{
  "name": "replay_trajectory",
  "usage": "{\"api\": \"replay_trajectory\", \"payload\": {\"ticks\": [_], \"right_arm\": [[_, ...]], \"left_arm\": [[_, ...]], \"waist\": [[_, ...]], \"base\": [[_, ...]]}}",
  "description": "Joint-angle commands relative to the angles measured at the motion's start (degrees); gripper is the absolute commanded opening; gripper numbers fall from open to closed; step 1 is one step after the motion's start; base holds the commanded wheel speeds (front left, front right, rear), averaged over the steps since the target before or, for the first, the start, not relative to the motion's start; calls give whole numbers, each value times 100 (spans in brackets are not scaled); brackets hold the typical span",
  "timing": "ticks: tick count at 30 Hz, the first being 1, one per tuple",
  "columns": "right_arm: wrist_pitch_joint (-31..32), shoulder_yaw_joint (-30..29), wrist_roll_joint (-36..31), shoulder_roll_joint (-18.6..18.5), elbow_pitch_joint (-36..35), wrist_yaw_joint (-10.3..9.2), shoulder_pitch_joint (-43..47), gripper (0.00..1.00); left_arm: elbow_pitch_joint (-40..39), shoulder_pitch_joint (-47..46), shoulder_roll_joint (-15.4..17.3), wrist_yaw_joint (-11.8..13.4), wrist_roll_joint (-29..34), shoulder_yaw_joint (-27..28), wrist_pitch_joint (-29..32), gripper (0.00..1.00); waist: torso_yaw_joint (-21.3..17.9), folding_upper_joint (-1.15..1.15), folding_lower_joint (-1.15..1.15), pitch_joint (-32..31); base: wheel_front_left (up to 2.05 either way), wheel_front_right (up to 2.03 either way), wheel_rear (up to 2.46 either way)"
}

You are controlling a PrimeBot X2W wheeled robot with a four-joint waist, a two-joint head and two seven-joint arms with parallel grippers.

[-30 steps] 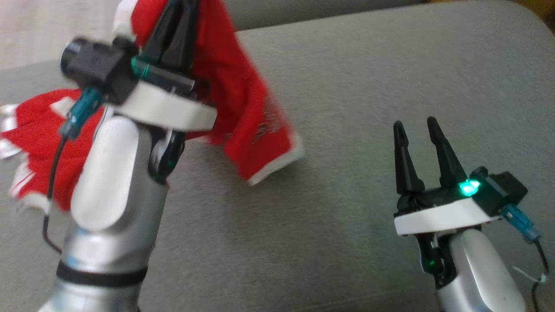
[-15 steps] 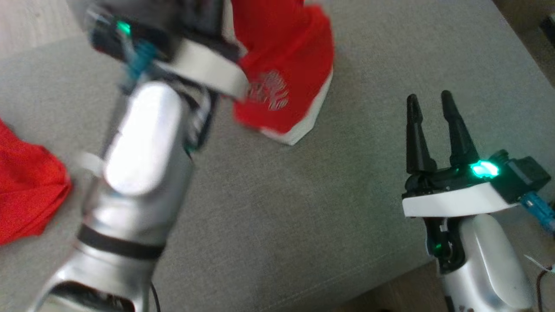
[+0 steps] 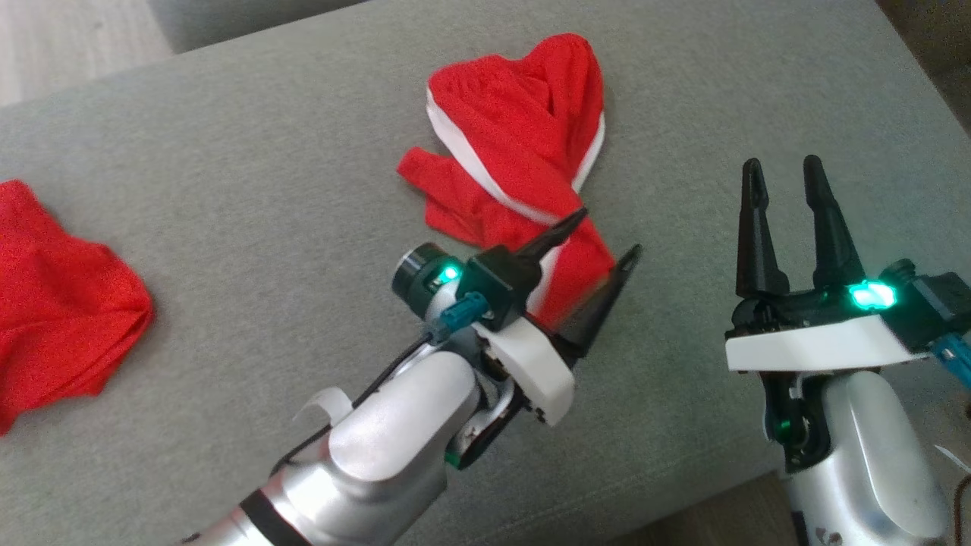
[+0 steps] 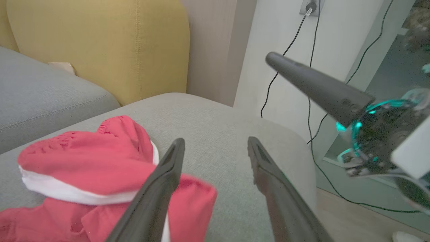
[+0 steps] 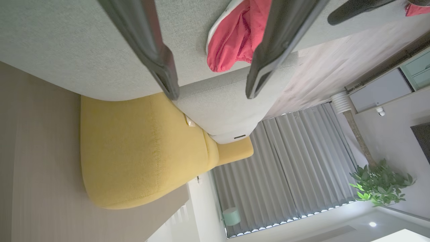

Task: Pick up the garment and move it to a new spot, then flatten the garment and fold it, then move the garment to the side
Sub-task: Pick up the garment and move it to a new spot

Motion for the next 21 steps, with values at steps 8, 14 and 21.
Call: {"api": "replay_trajectory", "payload": {"ticks": [8,14,21], "right_arm": [[-61,5,-173,-26,-122,-4,-51,100],[-61,-74,-301,-26,-89,-4,144,100],[-61,-174,-429,-26,-55,-4,470,100]], "left_arm": [[-763,-456,38,416,-59,406,-30,100],[-937,-33,265,555,471,1581,-30,100],[-1350,1143,732,486,909,2863,-30,100]], "waist": [[548,0,0,-315],[1065,0,0,-541],[1565,0,0,-781]], "base": [[0,0,0],[0,0,0],[0,0,0]]}}
